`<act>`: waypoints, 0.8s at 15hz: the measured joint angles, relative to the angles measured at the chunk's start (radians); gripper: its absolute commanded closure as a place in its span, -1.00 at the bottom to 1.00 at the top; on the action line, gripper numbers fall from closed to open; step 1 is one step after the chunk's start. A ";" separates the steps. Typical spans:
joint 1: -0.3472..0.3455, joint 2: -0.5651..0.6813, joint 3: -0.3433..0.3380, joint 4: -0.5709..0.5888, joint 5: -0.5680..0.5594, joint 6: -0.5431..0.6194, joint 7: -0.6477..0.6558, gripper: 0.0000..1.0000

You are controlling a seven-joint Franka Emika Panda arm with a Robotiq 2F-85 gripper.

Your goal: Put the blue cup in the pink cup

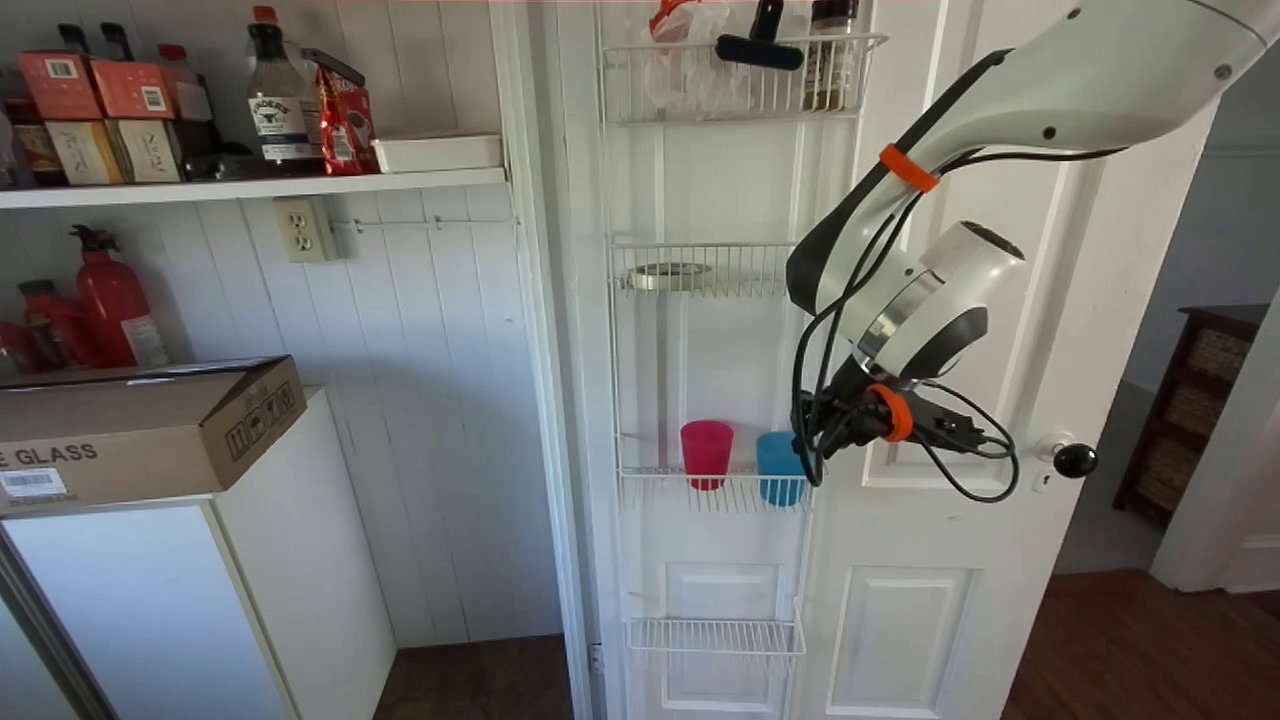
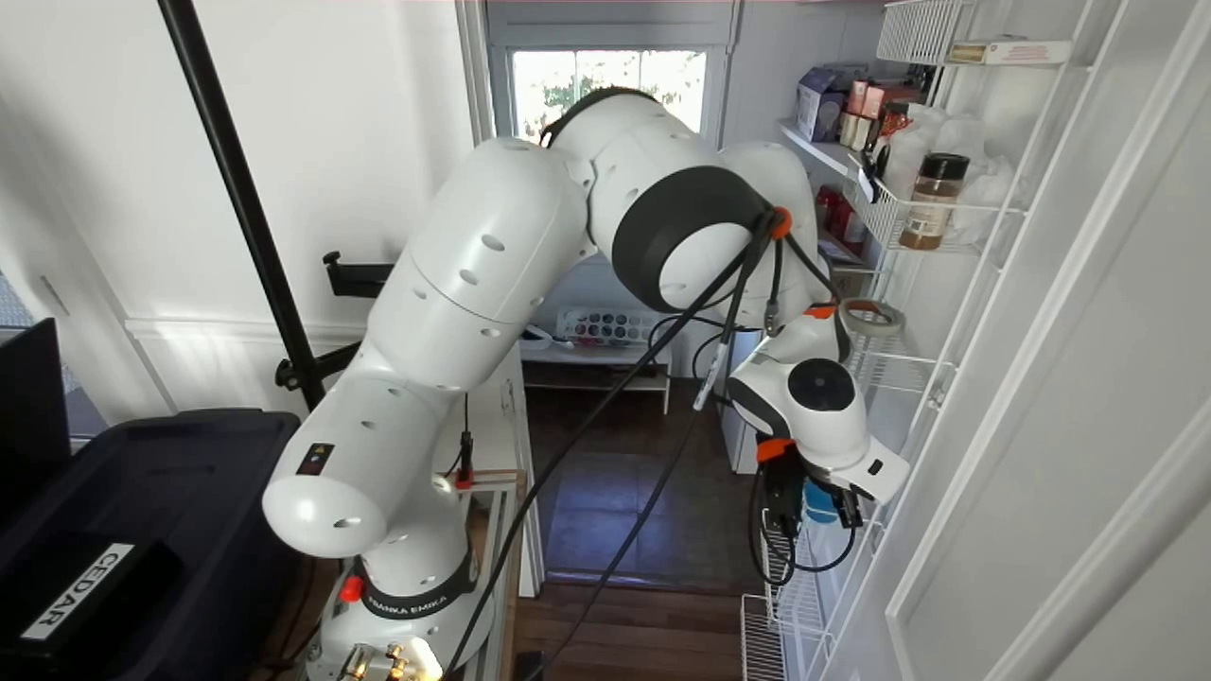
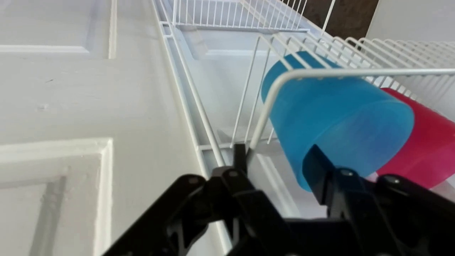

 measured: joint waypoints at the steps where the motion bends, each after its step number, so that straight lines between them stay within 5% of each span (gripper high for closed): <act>1: -0.004 0.000 0.003 -0.004 0.000 0.007 -0.001 0.86; 2: -0.007 0.000 0.003 -0.007 -0.001 0.013 -0.001 0.20; 3: -0.009 -0.001 0.003 -0.010 -0.001 0.018 -0.002 0.07; 5: -0.010 -0.001 0.003 -0.013 -0.002 0.020 -0.002 -0.05; 6: -0.009 0.000 0.004 -0.013 -0.002 0.019 -0.002 0.58; 8: -0.005 0.000 0.004 -0.014 -0.003 0.019 -0.003 0.74; 10: -0.003 0.000 0.004 -0.016 -0.003 0.019 -0.004 -0.06; 12: -0.003 0.000 0.001 -0.018 -0.003 0.020 -0.004 -0.17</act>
